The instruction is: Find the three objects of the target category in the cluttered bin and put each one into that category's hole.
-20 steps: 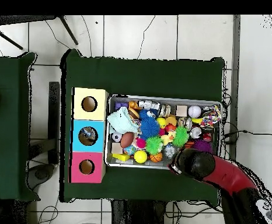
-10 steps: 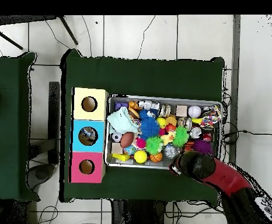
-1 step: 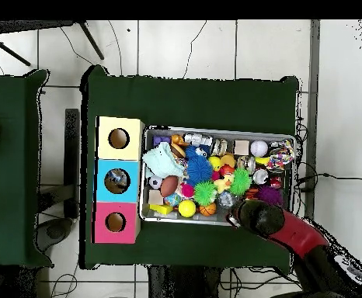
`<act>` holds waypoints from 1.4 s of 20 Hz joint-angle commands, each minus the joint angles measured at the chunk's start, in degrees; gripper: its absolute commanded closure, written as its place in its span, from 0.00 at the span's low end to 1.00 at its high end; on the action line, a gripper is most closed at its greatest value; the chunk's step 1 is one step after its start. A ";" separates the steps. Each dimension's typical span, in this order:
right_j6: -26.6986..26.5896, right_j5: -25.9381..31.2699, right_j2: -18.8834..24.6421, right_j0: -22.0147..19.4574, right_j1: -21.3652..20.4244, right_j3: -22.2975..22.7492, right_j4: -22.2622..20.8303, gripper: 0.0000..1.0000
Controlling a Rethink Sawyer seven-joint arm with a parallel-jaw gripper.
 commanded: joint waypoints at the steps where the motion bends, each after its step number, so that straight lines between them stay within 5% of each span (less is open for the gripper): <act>1: 7.12 -2.88 4.66 -0.31 2.73 -6.85 -2.49 0.00; 17: 11.09 -0.47 1.49 2.17 -2.58 -5.19 -1.01 0.00; 28: 10.78 -10.82 9.40 -3.13 -1.65 -3.68 -1.12 0.00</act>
